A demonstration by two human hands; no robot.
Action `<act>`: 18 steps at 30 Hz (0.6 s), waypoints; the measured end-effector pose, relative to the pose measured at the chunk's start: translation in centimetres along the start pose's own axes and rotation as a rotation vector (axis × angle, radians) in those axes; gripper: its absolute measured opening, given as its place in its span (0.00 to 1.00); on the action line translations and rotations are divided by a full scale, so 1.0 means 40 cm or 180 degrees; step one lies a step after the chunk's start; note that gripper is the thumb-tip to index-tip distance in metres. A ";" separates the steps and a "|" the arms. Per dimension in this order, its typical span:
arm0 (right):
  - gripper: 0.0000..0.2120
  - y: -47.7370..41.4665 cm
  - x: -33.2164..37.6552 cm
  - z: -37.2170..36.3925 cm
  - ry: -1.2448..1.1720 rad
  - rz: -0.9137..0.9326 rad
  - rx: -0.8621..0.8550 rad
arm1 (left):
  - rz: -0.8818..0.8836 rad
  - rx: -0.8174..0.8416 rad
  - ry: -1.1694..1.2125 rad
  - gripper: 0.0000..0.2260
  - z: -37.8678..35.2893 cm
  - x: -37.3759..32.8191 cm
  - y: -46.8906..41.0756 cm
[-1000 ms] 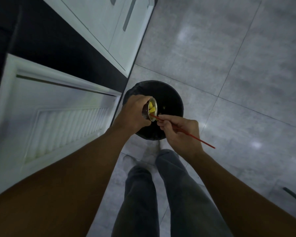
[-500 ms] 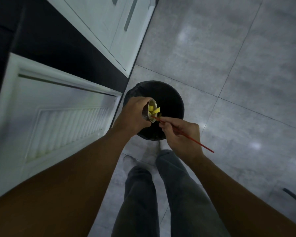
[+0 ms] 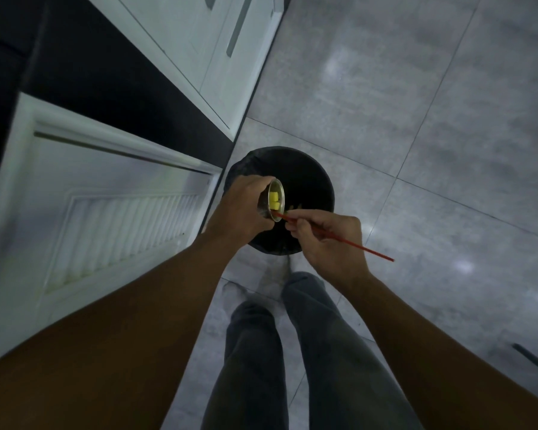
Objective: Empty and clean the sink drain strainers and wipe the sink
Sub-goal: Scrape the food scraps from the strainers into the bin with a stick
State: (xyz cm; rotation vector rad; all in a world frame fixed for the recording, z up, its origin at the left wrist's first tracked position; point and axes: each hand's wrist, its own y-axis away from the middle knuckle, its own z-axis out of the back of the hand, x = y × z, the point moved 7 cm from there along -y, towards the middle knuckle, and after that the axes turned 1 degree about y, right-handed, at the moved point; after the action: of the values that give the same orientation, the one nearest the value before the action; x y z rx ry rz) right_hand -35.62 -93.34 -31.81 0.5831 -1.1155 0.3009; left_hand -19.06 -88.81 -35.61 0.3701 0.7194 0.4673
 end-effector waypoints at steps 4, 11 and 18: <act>0.13 -0.006 -0.018 0.034 -0.0008 -0.0063 -0.0167 | 0.0047 0.0003 0.0036 0.37 0.000 0.015 0.005; 0.10 0.012 -0.019 0.055 -0.0153 0.0067 -0.0285 | 0.0085 -0.0013 0.0083 0.38 -0.007 0.011 0.008; 0.11 -0.004 -0.019 0.003 -0.0101 -0.0203 -0.0071 | 0.0077 -0.0001 0.0021 0.37 -0.006 0.004 0.008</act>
State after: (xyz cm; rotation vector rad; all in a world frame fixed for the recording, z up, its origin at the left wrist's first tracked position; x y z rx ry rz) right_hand -35.95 -93.48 -32.49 0.6043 -1.1271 0.2245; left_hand -19.22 -88.42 -35.69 0.3775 0.7220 0.4918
